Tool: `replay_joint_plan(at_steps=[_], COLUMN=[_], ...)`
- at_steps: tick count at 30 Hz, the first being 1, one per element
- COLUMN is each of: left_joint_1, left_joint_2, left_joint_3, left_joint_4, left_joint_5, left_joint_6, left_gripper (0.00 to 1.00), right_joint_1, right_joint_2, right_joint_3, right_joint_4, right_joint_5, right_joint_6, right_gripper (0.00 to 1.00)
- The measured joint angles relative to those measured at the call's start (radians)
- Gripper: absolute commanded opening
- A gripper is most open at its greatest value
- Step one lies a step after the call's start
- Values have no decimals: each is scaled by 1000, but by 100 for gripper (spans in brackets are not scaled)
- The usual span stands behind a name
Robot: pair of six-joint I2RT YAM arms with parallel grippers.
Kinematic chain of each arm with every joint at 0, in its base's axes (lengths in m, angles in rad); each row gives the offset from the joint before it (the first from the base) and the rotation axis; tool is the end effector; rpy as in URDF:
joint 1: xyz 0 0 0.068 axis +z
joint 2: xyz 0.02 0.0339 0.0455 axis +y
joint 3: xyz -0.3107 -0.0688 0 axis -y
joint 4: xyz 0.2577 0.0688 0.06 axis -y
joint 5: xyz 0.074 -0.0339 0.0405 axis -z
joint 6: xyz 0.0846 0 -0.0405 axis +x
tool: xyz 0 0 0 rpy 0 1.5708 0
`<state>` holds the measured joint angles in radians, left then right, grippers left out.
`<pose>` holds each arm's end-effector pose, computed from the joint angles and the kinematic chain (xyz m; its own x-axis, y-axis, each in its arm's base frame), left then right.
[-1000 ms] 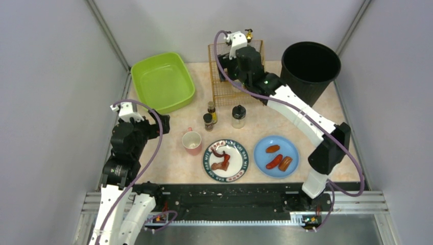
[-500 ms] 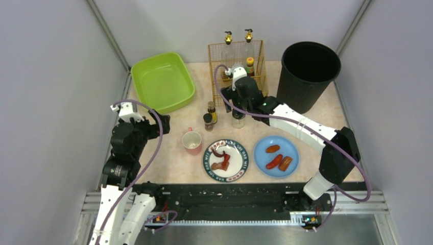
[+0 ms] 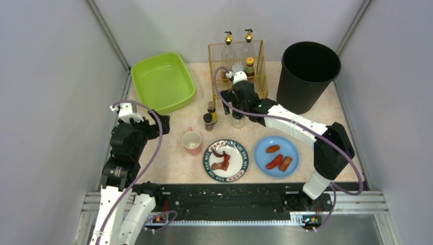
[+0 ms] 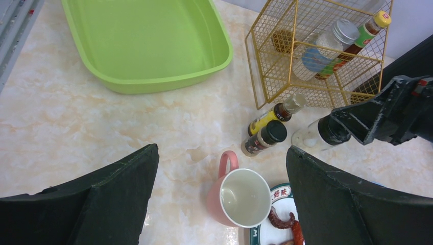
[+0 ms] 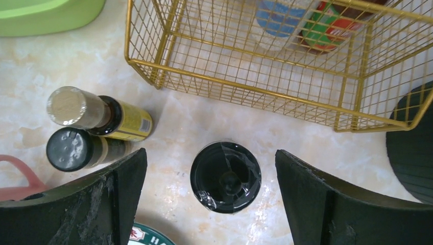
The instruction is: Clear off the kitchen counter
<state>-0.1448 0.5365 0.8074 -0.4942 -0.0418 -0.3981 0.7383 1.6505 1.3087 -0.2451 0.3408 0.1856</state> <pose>0.1388 -0.0167 0.3640 -0.2423 -0.3561 -0.9025 0.0108 0.9292 -0.3695 0.3412 0.2723 0.3082 -0.4816 -0.2031 -0.8525 -0.3455 0.9380 -0.0283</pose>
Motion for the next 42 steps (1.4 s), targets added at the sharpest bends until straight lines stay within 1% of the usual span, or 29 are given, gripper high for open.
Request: replay_joint_plan(at_steps=[5, 14, 19, 25, 28, 30, 33, 35, 37, 38, 42], left_joint_1=[0, 0, 0, 0, 0, 0, 0, 0, 0, 0, 0], left_joint_2=[0, 0, 0, 0, 0, 0, 0, 0, 0, 0, 0], left_joint_3=[0, 0, 0, 0, 0, 0, 0, 0, 0, 0, 0], left_joint_4=[0, 0, 0, 0, 0, 0, 0, 0, 0, 0, 0], left_joint_5=[0, 0, 0, 0, 0, 0, 0, 0, 0, 0, 0], left_joint_6=[0, 0, 0, 0, 0, 0, 0, 0, 0, 0, 0], left_gripper=[99, 99, 99, 99, 99, 99, 99, 99, 99, 99, 99], right_joint_1=[-22, -59, -60, -60, -60, -60, -55, -51, -45, -40, -16], right_joint_2=[47, 75, 80, 82, 83, 83, 83, 83, 83, 83, 80], right_joint_3=[-16, -56, -92, -118, -129, -135, -137, -137, -137, -137, -136], right_joint_4=[18, 42, 48, 55, 60, 59, 64, 65, 62, 61, 53], right_joint_5=[-13, -44, -71, -80, -79, -77, -65, -53, -42, -34, 7], right_joint_6=[40, 88, 100, 107, 107, 108, 104, 103, 96, 95, 84], right_gripper=[93, 93, 89, 81, 72, 58, 40, 29, 19, 16, 7])
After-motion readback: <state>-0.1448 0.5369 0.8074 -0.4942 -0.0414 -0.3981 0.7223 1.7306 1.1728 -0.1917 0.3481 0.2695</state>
